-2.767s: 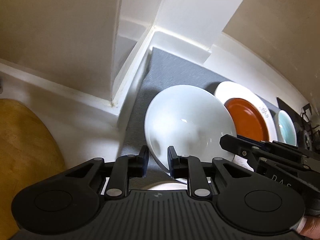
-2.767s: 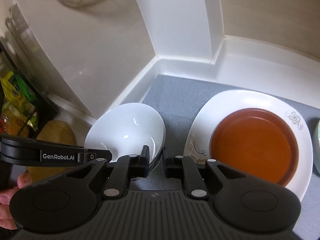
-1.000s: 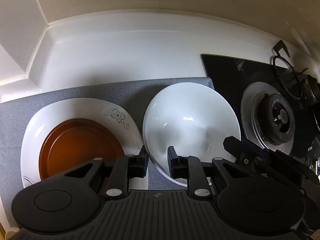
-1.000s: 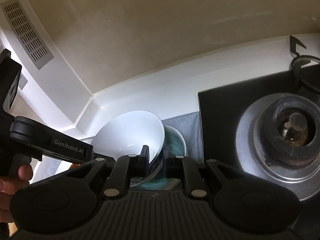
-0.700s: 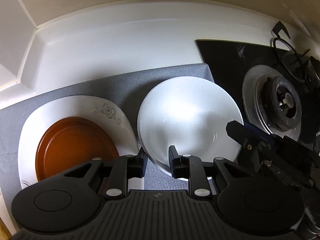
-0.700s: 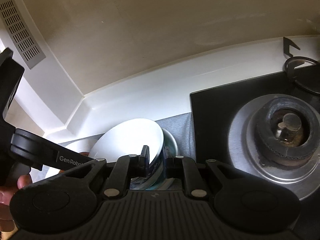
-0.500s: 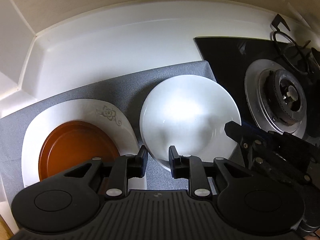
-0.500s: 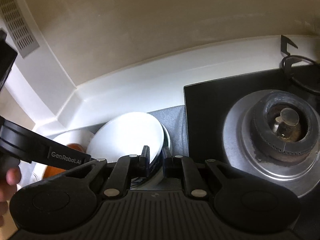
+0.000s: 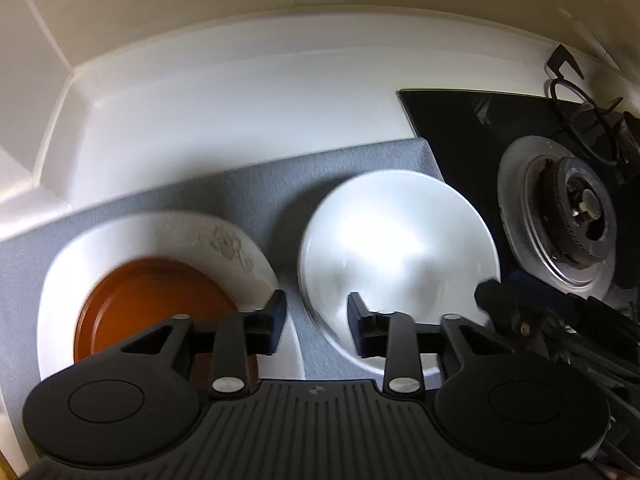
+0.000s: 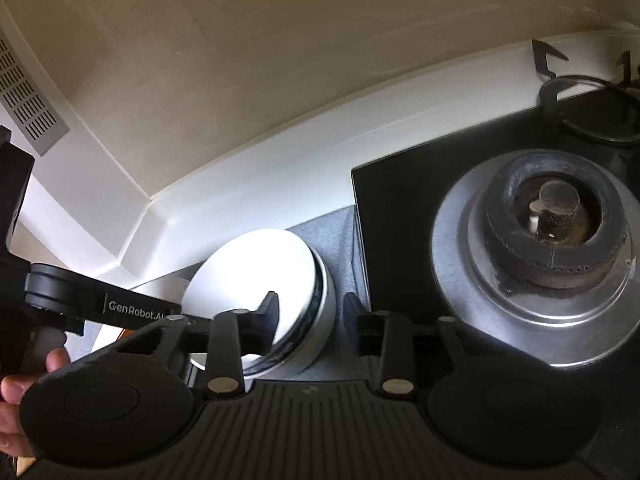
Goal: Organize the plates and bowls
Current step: 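Lower the white bowl into the blue-swirl bowl with the left tool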
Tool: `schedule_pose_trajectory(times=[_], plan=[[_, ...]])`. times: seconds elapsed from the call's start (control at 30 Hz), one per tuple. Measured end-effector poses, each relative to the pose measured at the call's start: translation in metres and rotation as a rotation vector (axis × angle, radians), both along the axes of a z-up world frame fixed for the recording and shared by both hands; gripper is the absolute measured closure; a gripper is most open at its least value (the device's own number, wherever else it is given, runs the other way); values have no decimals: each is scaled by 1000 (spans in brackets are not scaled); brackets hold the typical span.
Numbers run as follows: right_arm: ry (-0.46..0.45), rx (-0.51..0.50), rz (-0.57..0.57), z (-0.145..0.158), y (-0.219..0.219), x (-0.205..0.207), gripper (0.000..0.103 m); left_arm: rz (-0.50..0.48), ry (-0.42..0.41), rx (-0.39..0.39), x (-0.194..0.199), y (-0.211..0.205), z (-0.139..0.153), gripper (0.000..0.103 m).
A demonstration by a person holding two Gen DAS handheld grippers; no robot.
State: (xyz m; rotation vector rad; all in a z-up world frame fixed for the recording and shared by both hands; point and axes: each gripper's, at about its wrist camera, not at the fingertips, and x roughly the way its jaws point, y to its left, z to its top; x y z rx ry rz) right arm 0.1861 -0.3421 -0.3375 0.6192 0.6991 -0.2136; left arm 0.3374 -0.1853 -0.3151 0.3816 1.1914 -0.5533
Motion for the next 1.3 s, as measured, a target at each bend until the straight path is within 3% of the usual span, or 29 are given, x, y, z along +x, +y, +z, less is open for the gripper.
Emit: schedule_pose_trajectory(times=[0.03,0.13,0.2,0.23,0.37,0.53,0.63,0.7,0.77,0.8,0.93,1.07,1.3], plan=[[4,10,5,-2,-1,2,59,-12,-15,11,0,-3,-2,62],[16,42,20,-10,-3,7,59,-52,-84,59,-2,-12,-5,63],[20,70,32,-14,-4,12,61,-78,-115,69,-6,-14,-3,68],[25,83,34,-15,-3,13,63,-95,-100,48,-6,-14,-2,81],[39,78,23,-14,-3,14,71,-116,-95,48,-7,-10,-2,85],[109,19,52,-5,5,7,76,-124,-35,20,-18,-2,4,85],[106,16,50,-4,3,-4,76,-144,-23,27,-30,-2,0,83],[100,33,43,-5,1,-5,75,-153,-35,35,-36,-4,-2,78],[117,5,50,-6,3,1,73,-151,-21,40,-36,-10,-8,65],[126,-12,57,-8,6,4,72,-141,-19,43,-36,-12,-11,64],[126,-32,50,-16,9,8,73,-146,-71,124,-46,-23,-17,69],[154,-5,18,-12,6,0,79,-83,8,85,-43,-12,-9,79],[144,2,6,10,14,-12,79,-29,-6,54,-55,2,7,79]])
